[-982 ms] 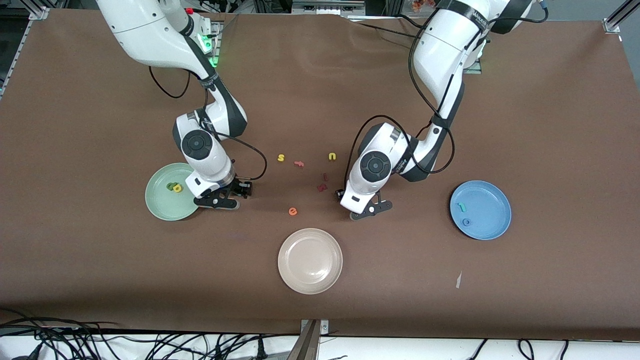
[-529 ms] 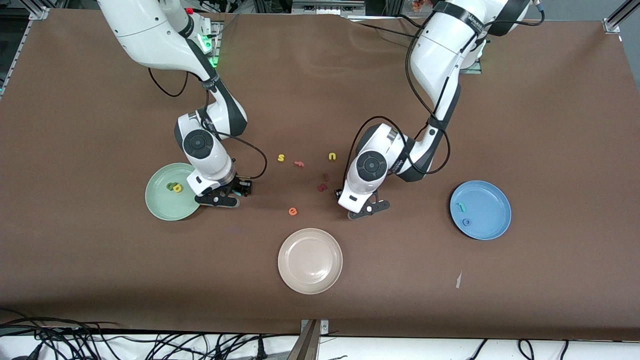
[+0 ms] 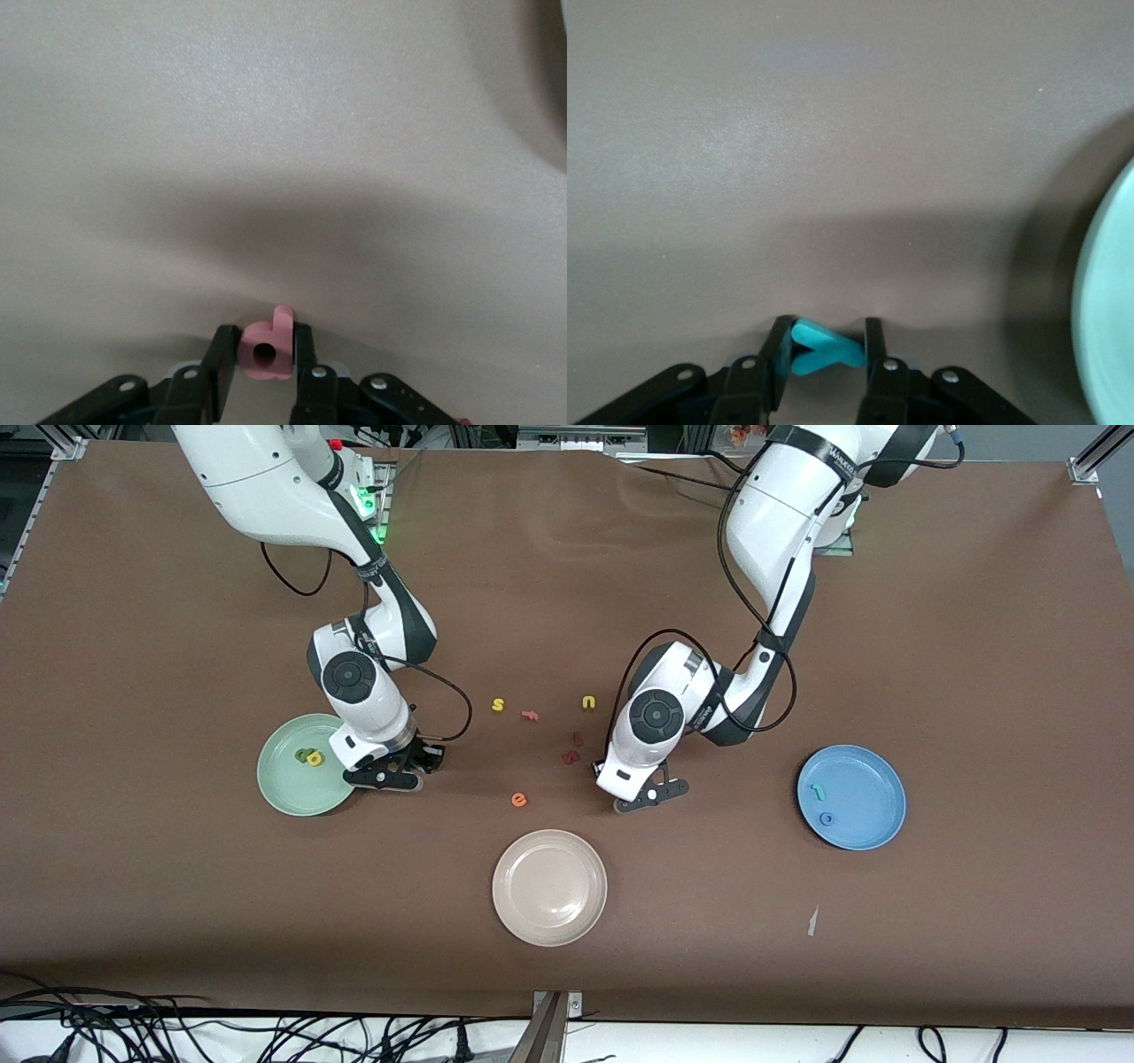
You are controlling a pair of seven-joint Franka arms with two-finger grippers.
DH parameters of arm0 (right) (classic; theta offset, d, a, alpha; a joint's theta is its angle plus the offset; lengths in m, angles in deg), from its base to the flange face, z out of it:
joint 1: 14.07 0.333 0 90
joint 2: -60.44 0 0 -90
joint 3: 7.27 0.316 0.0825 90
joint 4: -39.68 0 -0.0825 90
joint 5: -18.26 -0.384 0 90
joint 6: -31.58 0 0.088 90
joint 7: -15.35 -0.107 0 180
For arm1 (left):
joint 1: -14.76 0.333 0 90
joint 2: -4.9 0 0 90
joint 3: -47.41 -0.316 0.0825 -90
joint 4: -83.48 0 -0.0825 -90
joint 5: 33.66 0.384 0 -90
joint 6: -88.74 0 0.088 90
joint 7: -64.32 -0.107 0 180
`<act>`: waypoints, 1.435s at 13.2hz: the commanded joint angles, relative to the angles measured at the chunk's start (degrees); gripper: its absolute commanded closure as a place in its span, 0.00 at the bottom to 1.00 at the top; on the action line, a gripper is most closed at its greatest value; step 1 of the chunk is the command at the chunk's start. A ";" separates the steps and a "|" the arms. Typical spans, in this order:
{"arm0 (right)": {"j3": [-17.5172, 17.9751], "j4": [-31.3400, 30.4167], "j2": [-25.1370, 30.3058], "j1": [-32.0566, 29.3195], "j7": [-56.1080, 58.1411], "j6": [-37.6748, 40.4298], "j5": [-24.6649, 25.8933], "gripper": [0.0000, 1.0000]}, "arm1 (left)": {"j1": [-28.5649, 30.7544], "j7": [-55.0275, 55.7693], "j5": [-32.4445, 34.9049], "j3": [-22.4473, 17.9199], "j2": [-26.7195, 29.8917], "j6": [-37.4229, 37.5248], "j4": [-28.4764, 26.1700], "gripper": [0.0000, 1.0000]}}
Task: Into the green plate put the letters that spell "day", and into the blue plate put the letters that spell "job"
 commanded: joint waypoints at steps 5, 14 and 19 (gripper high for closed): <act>-0.19 -1.61 3.10 0.30 2.28 1.05 -0.17 0.64 | 0.31 -3.26 8.39 -0.86 0.43 4.03 1.00 0.78; -0.54 -6.00 14.52 -10.23 24.34 12.49 -0.35 0.62 | 18.58 -49.83 10.44 -0.42 17.03 14.43 -13.11 0.77; -0.63 -7.50 16.11 -12.09 26.47 12.41 -0.70 0.10 | 26.58 -58.46 14.40 -0.42 24.17 -1.21 -30.10 0.79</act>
